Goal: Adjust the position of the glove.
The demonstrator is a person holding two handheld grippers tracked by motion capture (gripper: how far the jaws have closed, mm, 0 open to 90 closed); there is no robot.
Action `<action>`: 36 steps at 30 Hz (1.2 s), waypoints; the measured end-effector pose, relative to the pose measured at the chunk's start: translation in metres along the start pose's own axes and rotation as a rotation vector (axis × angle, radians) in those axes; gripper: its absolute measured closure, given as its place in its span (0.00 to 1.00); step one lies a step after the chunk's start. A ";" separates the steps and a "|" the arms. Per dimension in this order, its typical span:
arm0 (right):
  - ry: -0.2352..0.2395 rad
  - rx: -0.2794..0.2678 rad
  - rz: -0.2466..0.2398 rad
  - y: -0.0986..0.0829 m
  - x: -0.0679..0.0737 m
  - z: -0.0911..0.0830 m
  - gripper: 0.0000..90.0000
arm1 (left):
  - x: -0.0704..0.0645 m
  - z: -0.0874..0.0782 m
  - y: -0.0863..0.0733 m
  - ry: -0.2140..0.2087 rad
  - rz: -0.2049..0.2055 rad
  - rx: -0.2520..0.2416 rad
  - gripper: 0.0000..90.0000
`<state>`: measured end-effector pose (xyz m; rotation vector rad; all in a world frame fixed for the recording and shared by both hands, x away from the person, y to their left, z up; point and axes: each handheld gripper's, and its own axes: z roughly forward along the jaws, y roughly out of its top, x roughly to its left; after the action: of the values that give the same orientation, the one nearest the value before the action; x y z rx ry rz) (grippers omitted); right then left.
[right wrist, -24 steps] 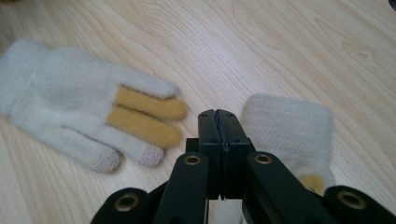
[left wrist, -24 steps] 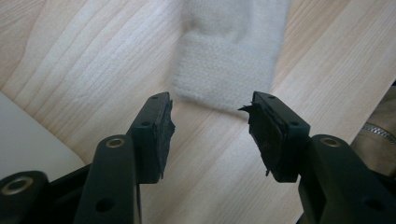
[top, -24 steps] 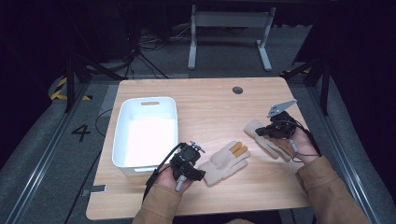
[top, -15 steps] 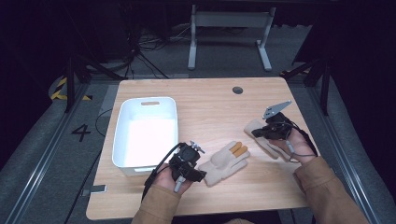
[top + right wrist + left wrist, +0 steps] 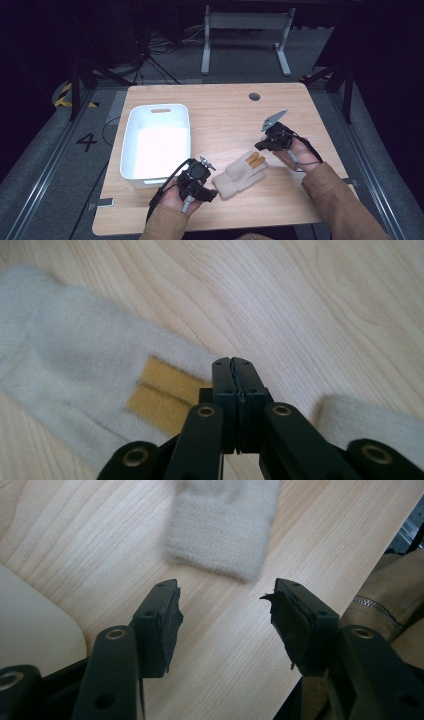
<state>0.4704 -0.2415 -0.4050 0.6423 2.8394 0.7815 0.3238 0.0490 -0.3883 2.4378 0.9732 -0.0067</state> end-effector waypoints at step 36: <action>0.008 0.085 -0.040 -0.003 0.020 0.029 0.99 | -0.007 0.003 0.010 -0.001 0.066 -0.019 0.49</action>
<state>0.4577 -0.2224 -0.4315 0.5923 2.8964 0.6614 0.3262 0.0367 -0.3853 2.4503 0.8881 0.0236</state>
